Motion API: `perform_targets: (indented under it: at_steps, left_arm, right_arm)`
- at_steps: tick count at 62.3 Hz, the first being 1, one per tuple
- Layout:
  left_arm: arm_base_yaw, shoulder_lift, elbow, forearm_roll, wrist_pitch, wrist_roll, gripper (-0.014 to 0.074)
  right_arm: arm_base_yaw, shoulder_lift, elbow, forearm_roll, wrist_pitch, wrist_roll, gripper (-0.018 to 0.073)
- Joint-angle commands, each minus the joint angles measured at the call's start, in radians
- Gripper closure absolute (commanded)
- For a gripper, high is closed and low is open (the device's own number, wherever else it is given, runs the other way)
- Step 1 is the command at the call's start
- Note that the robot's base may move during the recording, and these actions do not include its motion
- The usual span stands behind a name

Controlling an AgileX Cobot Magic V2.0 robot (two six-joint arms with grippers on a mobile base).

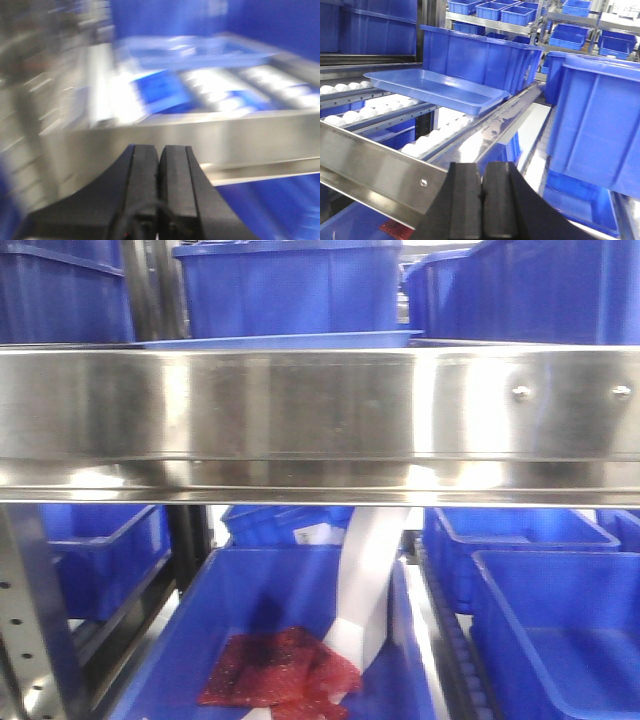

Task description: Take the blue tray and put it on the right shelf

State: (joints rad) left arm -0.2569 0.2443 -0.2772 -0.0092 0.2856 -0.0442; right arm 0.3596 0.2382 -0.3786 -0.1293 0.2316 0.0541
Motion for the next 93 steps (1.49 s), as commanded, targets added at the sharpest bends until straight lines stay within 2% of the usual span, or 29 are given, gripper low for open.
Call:
perform_targets:
  at_steps: [1, 7, 15, 18, 22, 72, 76, 85, 93]
  left_arm:
    - [0.073, -0.064, 0.054, -0.004, -0.103, 0.005, 0.0645]
    - [0.157, -0.151, 0.179, -0.048, -0.187, 0.005, 0.0645]
    - [0.242, -0.238, 0.345, -0.064, -0.379, 0.005, 0.0645]
    - [0.264, -0.268, 0.331, -0.064, -0.273, 0.005, 0.0645]
    - [0.280, -0.270, 0.338, -0.064, -0.259, 0.005, 0.0645]
    - [0.280, -0.270, 0.336, -0.064, -0.248, 0.005, 0.0645]
    - [0.280, -0.270, 0.336, -0.064, -0.248, 0.005, 0.0645]
    - [0.280, -0.270, 0.336, -0.064, -0.248, 0.005, 0.0645]
    - [0.280, -0.270, 0.336, -0.064, -0.248, 0.005, 0.0645]
  right_arm:
    - [0.000, 0.008, -0.026, -0.014, -0.093, -0.012, 0.0501]
    - [0.000, 0.008, -0.026, -0.014, -0.093, -0.012, 0.0501]
    - [0.000, 0.008, -0.026, -0.014, -0.093, -0.012, 0.0501]
    - [0.000, 0.008, -0.026, -0.014, -0.093, -0.012, 0.0501]
    - [0.000, 0.008, -0.026, -0.014, -0.092, -0.012, 0.0501]
    - [-0.008, 0.008, -0.005, 0.004, -0.099, -0.012, 0.0501]
    - [-0.042, 0.005, 0.031, 0.042, -0.105, -0.027, 0.0501]
    - [-0.174, -0.047, 0.164, 0.186, -0.179, -0.146, 0.0501]
    - [-0.253, -0.155, 0.282, 0.207, -0.254, -0.151, 0.0501]
